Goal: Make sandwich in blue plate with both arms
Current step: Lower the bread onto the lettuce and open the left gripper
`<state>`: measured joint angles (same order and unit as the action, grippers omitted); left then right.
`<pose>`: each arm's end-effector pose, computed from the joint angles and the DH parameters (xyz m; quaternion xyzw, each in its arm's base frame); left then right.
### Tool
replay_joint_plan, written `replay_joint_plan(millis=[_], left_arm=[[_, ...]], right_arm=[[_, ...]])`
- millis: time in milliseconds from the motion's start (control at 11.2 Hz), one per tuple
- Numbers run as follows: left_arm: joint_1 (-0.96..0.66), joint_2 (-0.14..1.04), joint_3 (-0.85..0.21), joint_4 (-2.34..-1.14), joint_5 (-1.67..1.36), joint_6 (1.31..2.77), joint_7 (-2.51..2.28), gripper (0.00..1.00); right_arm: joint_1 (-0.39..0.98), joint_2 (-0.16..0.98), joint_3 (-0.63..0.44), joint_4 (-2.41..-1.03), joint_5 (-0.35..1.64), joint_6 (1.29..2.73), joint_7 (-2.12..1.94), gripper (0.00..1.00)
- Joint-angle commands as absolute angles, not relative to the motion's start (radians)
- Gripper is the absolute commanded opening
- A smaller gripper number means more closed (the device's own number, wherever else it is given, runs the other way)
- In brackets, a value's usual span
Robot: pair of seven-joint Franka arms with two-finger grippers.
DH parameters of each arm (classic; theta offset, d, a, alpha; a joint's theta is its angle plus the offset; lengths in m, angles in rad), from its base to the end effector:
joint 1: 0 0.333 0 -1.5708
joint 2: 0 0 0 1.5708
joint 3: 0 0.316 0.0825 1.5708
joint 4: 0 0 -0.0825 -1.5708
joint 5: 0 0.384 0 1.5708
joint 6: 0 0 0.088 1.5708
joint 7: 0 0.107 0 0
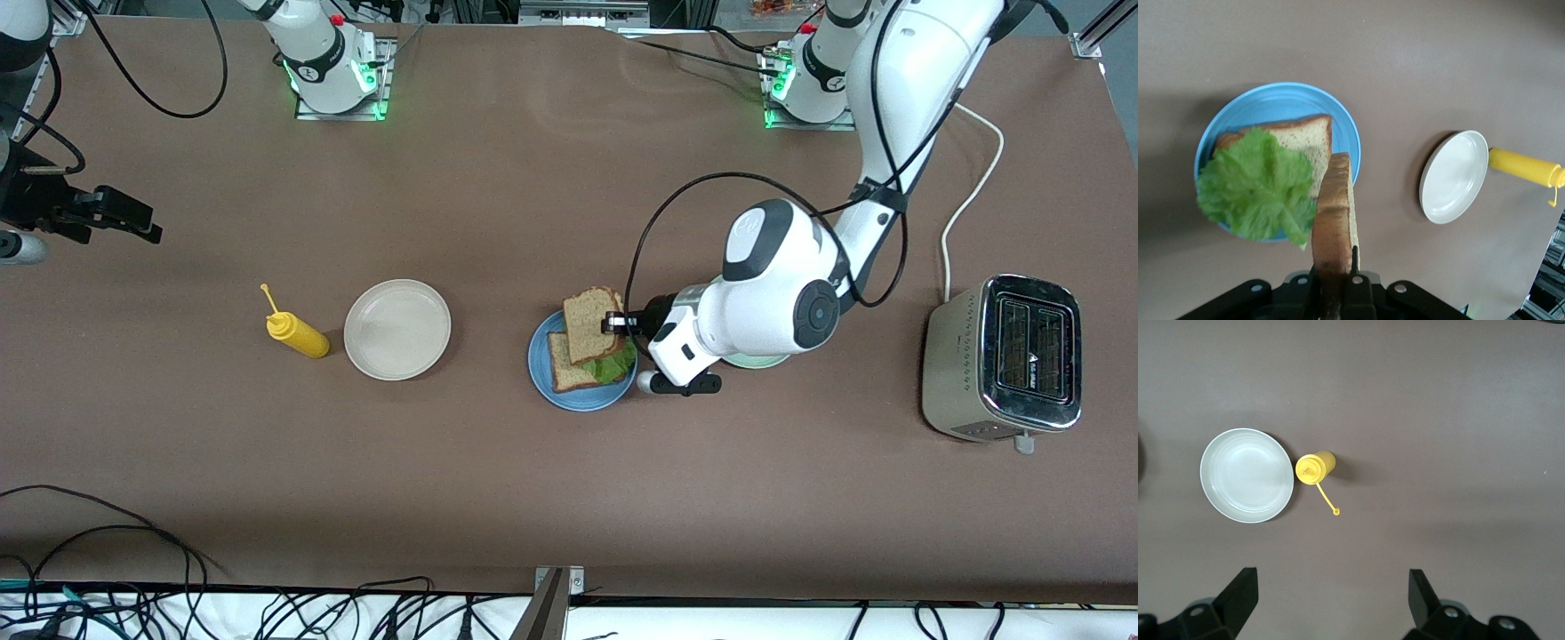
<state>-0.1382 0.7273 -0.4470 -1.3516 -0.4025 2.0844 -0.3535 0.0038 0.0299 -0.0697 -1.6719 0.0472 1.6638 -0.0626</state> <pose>0.6460 -0.3588 0.3396 0.9476 0.0355 -0.1161 0.2955 0.5664 -0.0322 0.5679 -0.9996 0.0043 0.0175 0.0236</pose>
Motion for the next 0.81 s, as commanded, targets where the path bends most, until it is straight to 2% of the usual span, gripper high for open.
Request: replay_joint_plan(millis=[0, 448, 717], left_arm=[[-0.143, 0.787, -0.468, -1.341, -0.380, 2.184, -0.371, 0.00], [-0.163, 0.851, -0.468, -1.344, -0.377, 2.258, -0.335, 0.00], [-0.172, 0.865, -0.468, -1.344, -0.377, 2.270, -0.333, 0.00]], right_arm=[[-0.002, 0.032, -0.069, -1.637, 0.066, 1.640, -0.054, 1.00], [-0.002, 0.038, -0.071, -1.634, 0.071, 1.635, -0.061, 1.00], [-0.003, 0.054, -0.084, -1.625, 0.152, 1.588, -0.058, 1.00]])
